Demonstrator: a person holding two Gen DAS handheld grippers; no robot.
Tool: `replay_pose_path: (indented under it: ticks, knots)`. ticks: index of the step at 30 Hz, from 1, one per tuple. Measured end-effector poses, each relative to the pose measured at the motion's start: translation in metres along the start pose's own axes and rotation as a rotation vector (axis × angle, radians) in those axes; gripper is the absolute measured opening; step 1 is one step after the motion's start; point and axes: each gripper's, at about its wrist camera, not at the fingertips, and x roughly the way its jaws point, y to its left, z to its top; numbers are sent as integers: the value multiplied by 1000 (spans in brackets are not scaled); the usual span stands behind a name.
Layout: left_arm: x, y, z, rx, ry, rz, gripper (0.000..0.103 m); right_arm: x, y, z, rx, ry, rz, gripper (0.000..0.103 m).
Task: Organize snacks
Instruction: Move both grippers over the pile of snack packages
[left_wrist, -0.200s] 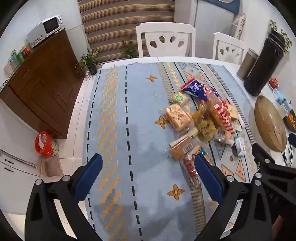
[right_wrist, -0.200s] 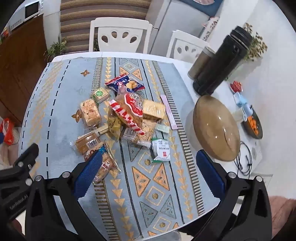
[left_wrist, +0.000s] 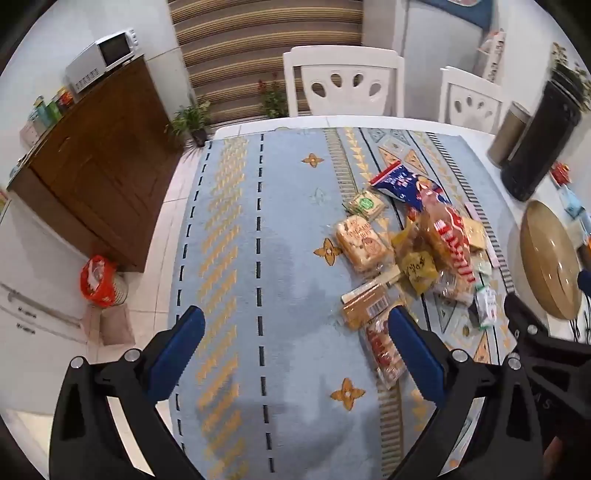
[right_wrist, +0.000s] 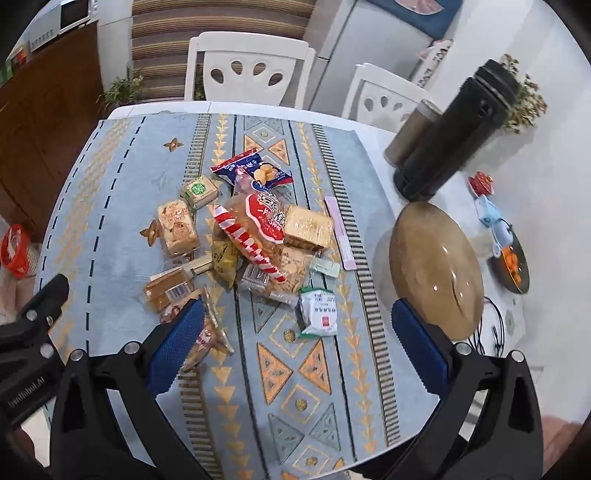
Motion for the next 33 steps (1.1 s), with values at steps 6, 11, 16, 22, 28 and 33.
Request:
replay_pose_path:
  ticks: [6, 11, 16, 22, 28, 33]
  knots:
    - [0, -44, 13, -23, 6, 48, 98, 42, -49, 7, -16, 37, 61, 100]
    - [3, -81, 16, -38, 28, 44, 98, 61, -88, 9, -39, 40, 66, 100]
    - [9, -107, 15, -63, 59, 42, 98, 77, -115, 13, -71, 56, 77, 100]
    - [14, -105, 8, -128, 107, 29, 98, 91, -123, 18, -145, 66, 87, 100]
    - [30, -78, -1, -227, 179, -67, 98, 85, -108, 29, -197, 67, 110, 100]
    - [37, -66, 1, -246, 134, -75, 98, 75, -96, 36, -239, 48, 80, 100]
